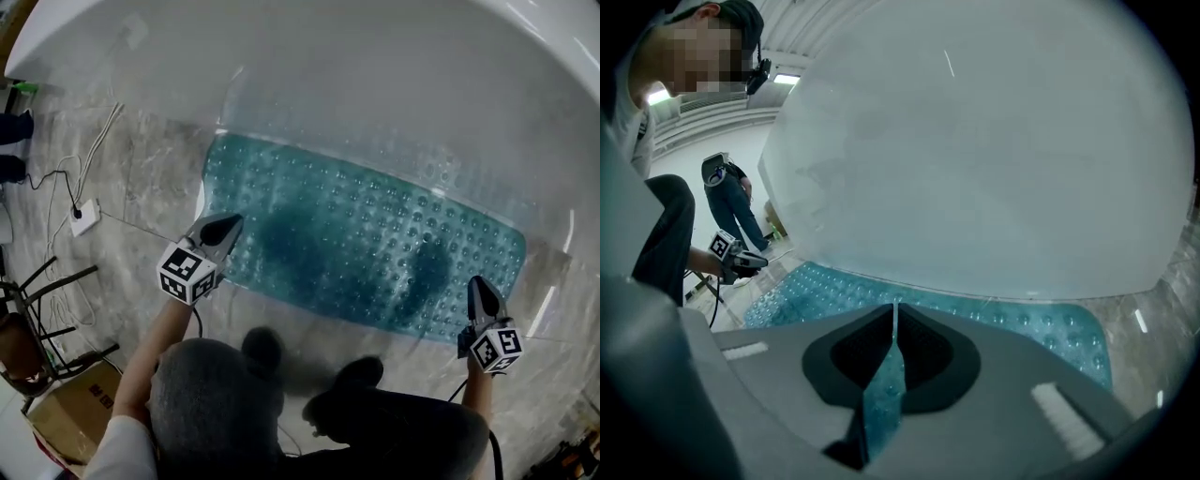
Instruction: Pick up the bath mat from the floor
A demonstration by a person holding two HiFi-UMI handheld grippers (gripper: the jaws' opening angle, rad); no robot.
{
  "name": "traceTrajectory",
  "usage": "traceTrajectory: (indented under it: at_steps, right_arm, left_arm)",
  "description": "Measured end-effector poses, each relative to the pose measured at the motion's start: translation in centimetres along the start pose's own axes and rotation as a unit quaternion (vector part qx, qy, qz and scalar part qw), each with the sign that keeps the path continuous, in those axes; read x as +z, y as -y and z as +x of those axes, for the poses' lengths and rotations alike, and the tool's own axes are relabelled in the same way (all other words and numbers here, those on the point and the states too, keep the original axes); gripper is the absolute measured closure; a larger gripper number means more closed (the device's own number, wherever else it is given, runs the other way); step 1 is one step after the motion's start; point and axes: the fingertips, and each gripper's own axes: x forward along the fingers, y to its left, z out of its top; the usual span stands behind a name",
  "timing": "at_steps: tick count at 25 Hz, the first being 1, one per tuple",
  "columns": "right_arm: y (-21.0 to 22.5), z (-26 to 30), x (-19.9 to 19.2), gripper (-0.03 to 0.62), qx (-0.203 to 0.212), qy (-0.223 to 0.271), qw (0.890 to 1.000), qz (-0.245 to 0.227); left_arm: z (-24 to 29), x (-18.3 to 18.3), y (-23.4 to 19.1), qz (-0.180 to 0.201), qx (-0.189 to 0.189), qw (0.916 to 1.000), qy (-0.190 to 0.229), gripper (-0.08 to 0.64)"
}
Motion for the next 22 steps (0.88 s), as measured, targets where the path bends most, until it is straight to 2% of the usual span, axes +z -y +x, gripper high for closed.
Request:
traceTrajectory:
  at_steps: [4, 9, 13, 16, 19, 22]
  right_arm:
    - [0.4, 1.3, -2.3, 0.568, -0.001, -0.023, 1.000, 0.003]
    - [0.1, 1.9, -4.7, 0.561, 0.002, -0.053, 0.999, -0.010]
    - [-0.9, 1.9, -5.4, 0.560, 0.017, -0.079, 0.996, -0.044]
    - [-1.4, 1.5, -5.9, 0.561, 0.025, -0.094, 0.993, -0.063]
    - [-1.5, 1.3, -6.2, 0.561, 0.025, -0.098, 0.993, -0.061]
    - [-1.5, 1.1, -6.3, 0.561, 0.024, -0.097, 0.994, -0.054]
  left_arm:
    - [0.4, -2.1, -2.3, -0.005, 0.019, 0.9998, -0.007, 0.557]
    - [-0.1, -5.2, -7.1, -0.033, 0.076, 0.9962, -0.026, 0.553]
    - [-0.2, -8.1, -10.8, -0.034, 0.107, 0.9914, -0.067, 0.488]
    - [-0.2, -10.7, -13.0, -0.042, 0.118, 0.9862, -0.108, 0.412]
    - [-0.1, -13.5, -14.7, -0.061, 0.132, 0.9793, -0.141, 0.326]
    - [0.1, -14.8, -15.6, -0.080, 0.129, 0.9776, -0.146, 0.309]
